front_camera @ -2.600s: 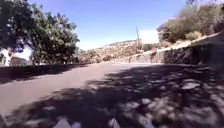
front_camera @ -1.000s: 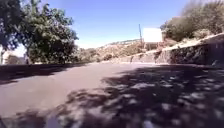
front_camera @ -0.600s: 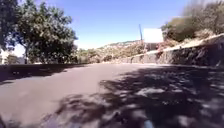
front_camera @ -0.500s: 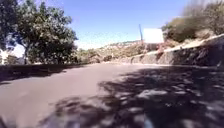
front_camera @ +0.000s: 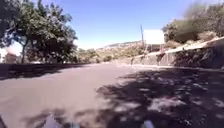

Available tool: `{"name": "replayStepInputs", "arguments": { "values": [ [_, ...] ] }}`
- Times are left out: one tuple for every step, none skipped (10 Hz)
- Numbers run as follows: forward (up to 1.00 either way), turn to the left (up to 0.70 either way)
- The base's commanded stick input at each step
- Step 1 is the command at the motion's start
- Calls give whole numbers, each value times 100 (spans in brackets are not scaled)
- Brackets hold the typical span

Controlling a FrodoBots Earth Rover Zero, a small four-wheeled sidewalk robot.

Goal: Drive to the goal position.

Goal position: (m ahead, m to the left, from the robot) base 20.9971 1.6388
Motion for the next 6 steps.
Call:
{"name": "replayStepInputs", "arguments": {
  "values": [
    [85,0],
    [85,0],
    [85,0],
    [85,0],
    [85,0],
    [85,0]
  ]
}}
